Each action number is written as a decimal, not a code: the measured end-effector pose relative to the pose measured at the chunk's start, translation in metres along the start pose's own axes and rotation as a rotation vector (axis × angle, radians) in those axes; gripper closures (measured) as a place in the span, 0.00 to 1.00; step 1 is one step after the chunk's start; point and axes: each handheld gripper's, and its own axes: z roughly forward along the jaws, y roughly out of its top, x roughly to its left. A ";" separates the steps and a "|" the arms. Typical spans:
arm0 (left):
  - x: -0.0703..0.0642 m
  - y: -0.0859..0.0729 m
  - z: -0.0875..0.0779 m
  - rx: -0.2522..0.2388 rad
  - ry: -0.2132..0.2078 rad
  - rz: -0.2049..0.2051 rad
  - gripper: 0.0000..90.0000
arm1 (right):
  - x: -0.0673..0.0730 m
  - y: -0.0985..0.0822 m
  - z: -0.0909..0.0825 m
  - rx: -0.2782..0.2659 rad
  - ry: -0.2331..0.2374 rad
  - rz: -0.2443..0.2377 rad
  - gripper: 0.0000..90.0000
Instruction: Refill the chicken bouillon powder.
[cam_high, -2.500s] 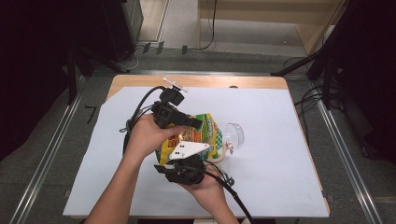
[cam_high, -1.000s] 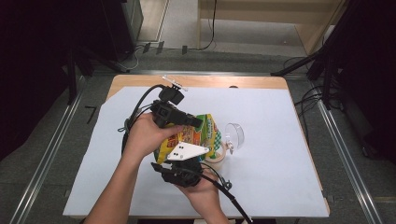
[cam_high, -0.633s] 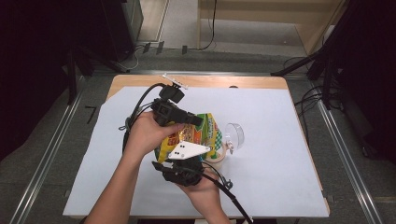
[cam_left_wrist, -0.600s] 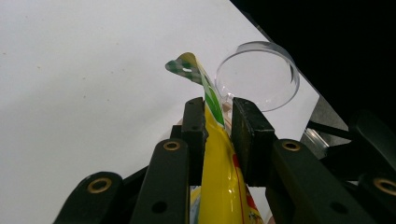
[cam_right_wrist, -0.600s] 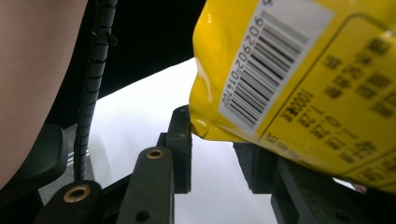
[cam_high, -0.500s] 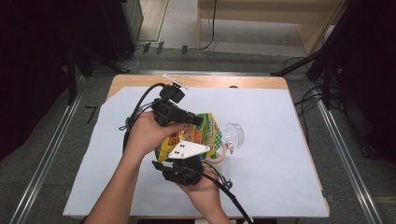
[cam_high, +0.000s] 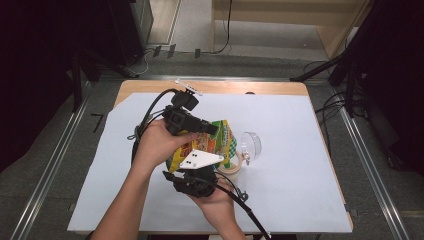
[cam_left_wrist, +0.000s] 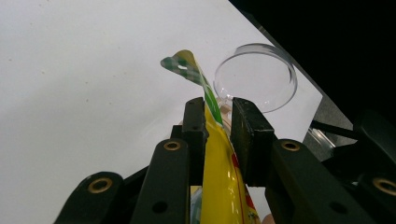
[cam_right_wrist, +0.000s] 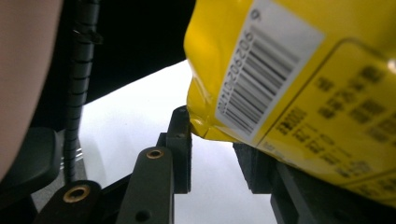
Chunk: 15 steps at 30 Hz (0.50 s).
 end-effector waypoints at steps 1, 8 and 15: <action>0.001 0.000 0.000 0.006 -0.002 0.001 0.84 | 0.001 0.000 -0.001 -0.002 0.004 0.002 0.77; 0.003 0.001 0.001 -0.001 -0.008 0.000 0.84 | 0.001 0.002 -0.001 -0.001 0.006 -0.001 0.77; 0.004 0.001 0.001 -0.003 -0.013 0.001 0.84 | 0.000 0.002 -0.001 0.003 0.001 -0.007 0.77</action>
